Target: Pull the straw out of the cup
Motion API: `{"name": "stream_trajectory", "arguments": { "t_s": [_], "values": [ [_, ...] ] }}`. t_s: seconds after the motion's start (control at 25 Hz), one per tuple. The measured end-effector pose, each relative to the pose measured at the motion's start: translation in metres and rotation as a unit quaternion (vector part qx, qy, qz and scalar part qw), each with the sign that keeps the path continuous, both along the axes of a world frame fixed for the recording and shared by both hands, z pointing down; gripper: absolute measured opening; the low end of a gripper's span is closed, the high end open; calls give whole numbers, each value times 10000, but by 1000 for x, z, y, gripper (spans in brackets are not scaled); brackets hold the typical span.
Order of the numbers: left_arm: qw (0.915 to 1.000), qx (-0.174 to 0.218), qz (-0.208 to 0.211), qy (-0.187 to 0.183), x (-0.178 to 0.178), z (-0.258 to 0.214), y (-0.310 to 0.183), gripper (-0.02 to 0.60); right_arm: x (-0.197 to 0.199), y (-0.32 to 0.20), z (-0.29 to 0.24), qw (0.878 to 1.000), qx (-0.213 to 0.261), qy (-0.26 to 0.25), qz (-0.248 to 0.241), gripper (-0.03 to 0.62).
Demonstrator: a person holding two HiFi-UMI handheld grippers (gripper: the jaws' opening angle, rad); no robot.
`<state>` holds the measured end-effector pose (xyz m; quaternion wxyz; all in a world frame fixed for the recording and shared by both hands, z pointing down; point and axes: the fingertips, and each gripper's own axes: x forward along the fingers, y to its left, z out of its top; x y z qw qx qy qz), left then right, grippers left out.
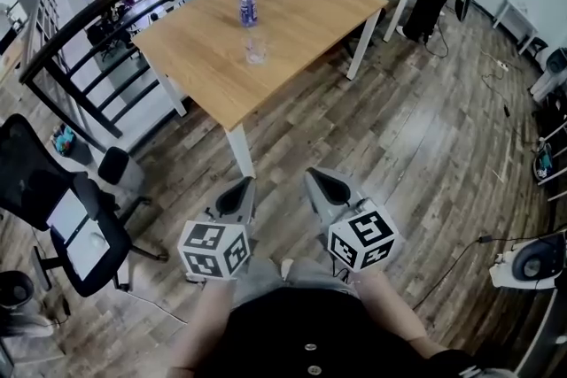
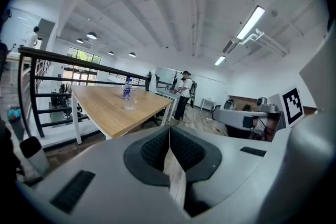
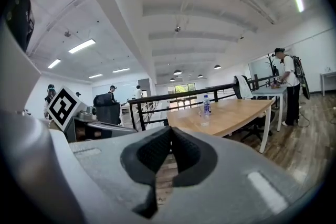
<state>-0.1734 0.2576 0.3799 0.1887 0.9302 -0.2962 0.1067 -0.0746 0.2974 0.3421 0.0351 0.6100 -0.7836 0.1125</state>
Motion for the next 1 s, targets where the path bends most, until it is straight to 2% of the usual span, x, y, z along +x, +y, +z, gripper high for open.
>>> {"name": "stream_trajectory", "arguments": {
  "t_s": [0.32, 0.6, 0.72, 1.0],
  "values": [
    [9997, -10, -202, 99, 14, 6, -2, 20, 34, 12, 7, 9999, -14, -85, 94, -2],
    [9999, -57, -4, 120, 34, 12, -3, 20, 59, 8, 20, 9996, -139, -222, 105, -2],
    [9995, -143, 64, 263, 42, 16, -15, 20, 64, -4, 24, 9991, -161, -368, 93, -2],
    [9997, -134, 75, 202, 56, 28, -75, 20, 71, -69, 35, 9989, -169, -435, 55, -2]
  ]
}}
